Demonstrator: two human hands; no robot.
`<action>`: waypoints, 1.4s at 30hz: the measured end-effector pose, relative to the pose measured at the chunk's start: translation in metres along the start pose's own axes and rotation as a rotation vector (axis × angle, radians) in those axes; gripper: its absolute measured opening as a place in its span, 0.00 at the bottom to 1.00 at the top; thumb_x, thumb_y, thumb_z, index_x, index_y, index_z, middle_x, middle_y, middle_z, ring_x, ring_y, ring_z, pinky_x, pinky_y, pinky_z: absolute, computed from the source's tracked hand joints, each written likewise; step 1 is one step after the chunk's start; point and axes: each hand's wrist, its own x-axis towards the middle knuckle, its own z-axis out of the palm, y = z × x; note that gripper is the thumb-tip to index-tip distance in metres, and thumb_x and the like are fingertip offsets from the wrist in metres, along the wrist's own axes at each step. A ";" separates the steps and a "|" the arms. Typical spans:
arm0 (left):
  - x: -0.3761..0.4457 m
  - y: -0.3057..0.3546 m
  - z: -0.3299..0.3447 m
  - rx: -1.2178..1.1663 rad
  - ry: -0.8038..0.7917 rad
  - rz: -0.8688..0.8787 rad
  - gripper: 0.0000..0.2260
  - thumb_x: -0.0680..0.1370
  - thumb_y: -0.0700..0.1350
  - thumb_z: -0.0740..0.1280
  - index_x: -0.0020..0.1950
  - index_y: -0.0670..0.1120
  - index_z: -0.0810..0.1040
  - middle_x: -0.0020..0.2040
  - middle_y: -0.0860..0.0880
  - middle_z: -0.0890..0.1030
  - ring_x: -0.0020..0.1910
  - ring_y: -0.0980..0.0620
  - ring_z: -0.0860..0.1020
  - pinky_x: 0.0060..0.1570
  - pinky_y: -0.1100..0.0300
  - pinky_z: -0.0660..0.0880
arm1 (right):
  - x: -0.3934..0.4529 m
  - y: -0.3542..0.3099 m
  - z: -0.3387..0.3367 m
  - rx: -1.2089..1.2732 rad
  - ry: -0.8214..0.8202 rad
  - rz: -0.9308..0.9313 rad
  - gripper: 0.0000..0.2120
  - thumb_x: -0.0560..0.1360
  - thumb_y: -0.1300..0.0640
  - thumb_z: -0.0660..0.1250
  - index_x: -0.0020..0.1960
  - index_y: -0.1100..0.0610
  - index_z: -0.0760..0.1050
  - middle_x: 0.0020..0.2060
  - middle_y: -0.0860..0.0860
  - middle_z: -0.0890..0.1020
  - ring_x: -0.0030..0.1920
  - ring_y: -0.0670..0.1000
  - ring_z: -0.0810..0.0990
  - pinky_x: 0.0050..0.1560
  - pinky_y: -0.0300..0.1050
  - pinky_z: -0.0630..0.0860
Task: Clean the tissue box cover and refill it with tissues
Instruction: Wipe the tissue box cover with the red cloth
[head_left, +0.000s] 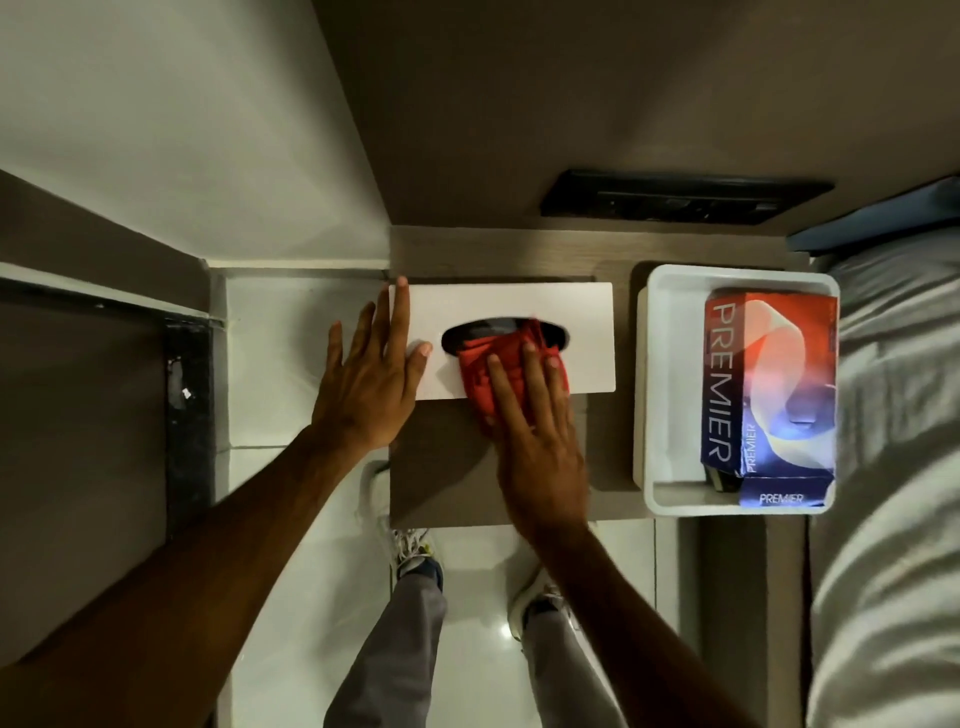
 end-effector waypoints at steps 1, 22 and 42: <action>0.000 -0.001 0.000 -0.005 -0.001 0.000 0.30 0.83 0.62 0.41 0.80 0.53 0.33 0.83 0.46 0.50 0.81 0.43 0.55 0.76 0.34 0.53 | 0.001 0.010 -0.008 0.056 0.009 0.081 0.36 0.83 0.56 0.62 0.83 0.42 0.47 0.84 0.48 0.42 0.84 0.56 0.40 0.73 0.67 0.70; 0.000 -0.003 -0.004 0.033 -0.018 0.022 0.31 0.83 0.62 0.43 0.81 0.51 0.35 0.83 0.45 0.50 0.81 0.43 0.55 0.77 0.36 0.54 | 0.036 0.001 -0.014 0.237 0.174 0.396 0.32 0.84 0.42 0.48 0.84 0.50 0.44 0.84 0.54 0.43 0.83 0.58 0.41 0.82 0.65 0.49; 0.002 0.000 -0.004 0.038 -0.060 -0.009 0.32 0.82 0.63 0.42 0.80 0.52 0.33 0.83 0.47 0.46 0.81 0.42 0.51 0.76 0.34 0.52 | 0.001 0.013 -0.012 -0.003 0.005 0.089 0.37 0.81 0.57 0.66 0.84 0.46 0.51 0.84 0.50 0.48 0.84 0.57 0.46 0.65 0.68 0.77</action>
